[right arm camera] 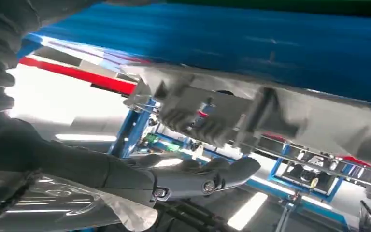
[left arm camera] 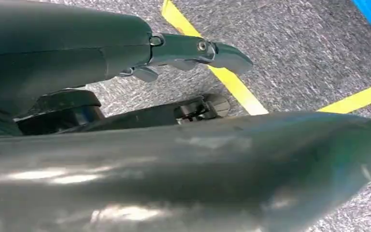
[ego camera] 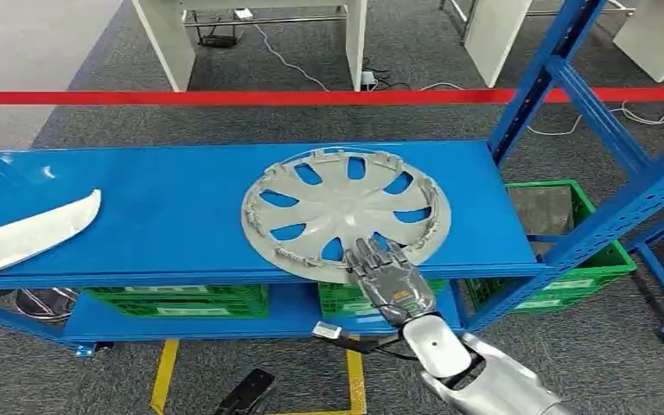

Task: Take the parts from the cabinet and place them on the table.

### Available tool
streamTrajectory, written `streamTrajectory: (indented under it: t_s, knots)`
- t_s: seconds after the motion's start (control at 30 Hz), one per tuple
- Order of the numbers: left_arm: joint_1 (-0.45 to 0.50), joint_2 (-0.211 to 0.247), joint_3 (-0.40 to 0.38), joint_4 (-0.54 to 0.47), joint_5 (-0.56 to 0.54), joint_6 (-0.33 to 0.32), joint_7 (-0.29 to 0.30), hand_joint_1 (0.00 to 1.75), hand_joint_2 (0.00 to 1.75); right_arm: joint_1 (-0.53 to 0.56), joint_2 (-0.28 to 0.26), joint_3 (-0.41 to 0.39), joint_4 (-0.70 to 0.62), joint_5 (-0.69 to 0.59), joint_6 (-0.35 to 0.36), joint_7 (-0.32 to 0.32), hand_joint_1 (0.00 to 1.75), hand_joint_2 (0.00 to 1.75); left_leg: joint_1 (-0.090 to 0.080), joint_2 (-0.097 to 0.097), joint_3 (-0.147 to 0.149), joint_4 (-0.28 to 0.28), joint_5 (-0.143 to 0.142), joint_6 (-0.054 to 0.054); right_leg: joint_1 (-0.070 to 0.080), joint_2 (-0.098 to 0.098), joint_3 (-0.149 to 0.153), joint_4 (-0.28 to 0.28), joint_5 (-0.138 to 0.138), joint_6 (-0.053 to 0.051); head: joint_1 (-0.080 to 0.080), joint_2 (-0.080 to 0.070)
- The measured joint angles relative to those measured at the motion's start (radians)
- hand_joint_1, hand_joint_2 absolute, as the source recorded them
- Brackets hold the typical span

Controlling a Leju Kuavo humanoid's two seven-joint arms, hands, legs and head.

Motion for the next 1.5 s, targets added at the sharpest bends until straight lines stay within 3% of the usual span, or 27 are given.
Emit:
streamTrajectory:
  t_s: [1.1, 1.13, 1.2, 1.23, 1.5]
  knots:
    - [0.000, 0.000, 0.000, 0.000, -0.010, -0.014, -0.004, 0.00, 0.00, -0.018, 0.037, 0.014, 0.084, 0.000, -0.017, 0.006, 0.00, 1.75, 0.000, 0.000, 0.000, 0.000, 0.000, 0.000, 0.000, 0.000, 0.000, 0.000, 0.000, 0.000, 0.000, 0.000]
    - [0.000, 0.000, 0.000, 0.000, -0.010, -0.014, -0.004, 0.00, 0.00, -0.018, 0.039, 0.014, 0.086, 0.000, -0.017, 0.006, 0.51, 1.75, 0.000, 0.000, 0.000, 0.000, 0.000, 0.000, 0.000, 0.000, 0.000, 0.000, 0.000, 0.000, 0.000, 0.000]
    - [0.001, 0.000, 0.000, 0.000, -0.010, -0.014, -0.004, 0.00, 0.00, -0.018, 0.040, 0.014, 0.088, -0.001, -0.017, 0.003, 0.98, 1.75, 0.000, 0.000, 0.000, 0.000, 0.000, 0.000, 0.000, 0.000, 0.000, 0.000, 0.000, 0.000, 0.000, 0.000]
    - [0.001, 0.000, 0.000, 0.000, -0.010, -0.014, -0.004, 0.00, 0.00, -0.018, 0.041, 0.014, 0.089, -0.002, -0.017, 0.000, 1.75, 1.75, 0.000, 0.000, 0.000, 0.000, 0.000, 0.000, 0.000, 0.000, 0.000, 0.000, 0.000, 0.000, 0.000, 0.000]
    - [0.001, 0.000, 0.002, 0.000, -0.010, -0.013, -0.009, 0.00, 0.00, -0.027, 0.042, 0.014, 0.093, -0.003, -0.026, -0.010, 1.75, 1.75, 0.000, 0.000, 0.000, 0.000, 0.000, 0.000, 0.000, 0.000, 0.000, 0.000, 0.000, 0.000, 0.000, 0.000]
